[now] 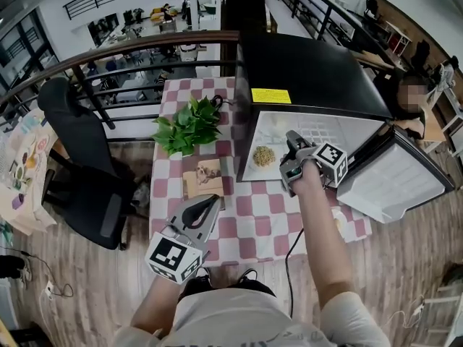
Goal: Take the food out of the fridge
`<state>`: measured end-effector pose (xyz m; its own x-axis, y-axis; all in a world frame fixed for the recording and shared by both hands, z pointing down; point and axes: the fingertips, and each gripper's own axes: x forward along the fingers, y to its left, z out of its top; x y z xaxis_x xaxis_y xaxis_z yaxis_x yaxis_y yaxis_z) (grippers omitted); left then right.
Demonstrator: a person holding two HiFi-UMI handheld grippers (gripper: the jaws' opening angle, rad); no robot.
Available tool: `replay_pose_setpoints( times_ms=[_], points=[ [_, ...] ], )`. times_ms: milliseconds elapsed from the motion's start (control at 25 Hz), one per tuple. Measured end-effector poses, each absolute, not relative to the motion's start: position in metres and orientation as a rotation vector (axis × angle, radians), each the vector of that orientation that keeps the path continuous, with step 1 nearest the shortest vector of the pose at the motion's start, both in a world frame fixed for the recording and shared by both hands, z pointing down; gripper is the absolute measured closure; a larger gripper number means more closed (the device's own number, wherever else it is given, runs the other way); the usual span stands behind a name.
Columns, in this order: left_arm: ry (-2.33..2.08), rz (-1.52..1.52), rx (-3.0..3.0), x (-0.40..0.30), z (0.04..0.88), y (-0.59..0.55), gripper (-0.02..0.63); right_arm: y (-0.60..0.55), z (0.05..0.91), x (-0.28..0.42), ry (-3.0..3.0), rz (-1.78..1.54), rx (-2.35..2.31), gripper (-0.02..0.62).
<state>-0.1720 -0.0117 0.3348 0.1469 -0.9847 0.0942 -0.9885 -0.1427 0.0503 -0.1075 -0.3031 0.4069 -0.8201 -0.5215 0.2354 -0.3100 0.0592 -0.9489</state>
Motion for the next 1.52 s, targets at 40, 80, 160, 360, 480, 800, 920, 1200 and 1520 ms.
replay_pose_setpoints(
  times_ms=[40, 80, 160, 360, 480, 800, 920, 1200, 1520],
  points=[
    [-1.988, 0.058, 2.297, -0.173, 0.336, -0.012, 0.604, -0.305, 0.410, -0.110, 2.140, -1.882, -0.866, 0.476],
    [-1.988, 0.056, 2.293, -0.174, 0.337, -0.011, 0.604, -0.306, 0.413, -0.112, 2.121, -1.908, -0.873, 0.476],
    [-1.990, 0.052, 2.287, -0.176, 0.338, -0.011, 0.604, -0.309, 0.418, -0.114, 2.090, -1.945, -0.887, 0.472],
    [-1.977, 0.032, 2.287, -0.179, 0.338, -0.013, 0.604, -0.314, 0.426, -0.119, 2.052, -1.999, -0.943, 0.459],
    [-1.972, 0.031, 2.293, -0.178, 0.337, -0.013, 0.604, -0.314, 0.429, -0.122, 2.038, -2.037, -0.993, 0.459],
    [-1.974, 0.023, 2.306, -0.182, 0.334, -0.014, 0.604, -0.316, 0.425, -0.127, 1.946, -2.049, -0.972, 0.459],
    [-1.970, 0.020, 2.308, -0.182, 0.335, -0.013, 0.604, -0.319, 0.424, -0.128, 1.892, -2.038, -0.953, 0.460],
    [-1.970, 0.038, 2.305, -0.185, 0.335, -0.011, 0.604, -0.325, 0.425, -0.134, 1.847, -2.016, -0.946, 0.462],
    [-1.974, 0.034, 2.300, -0.185, 0.335, -0.009, 0.604, -0.330, 0.432, -0.132, 1.820, -2.011, -0.976, 0.555]
  ],
)
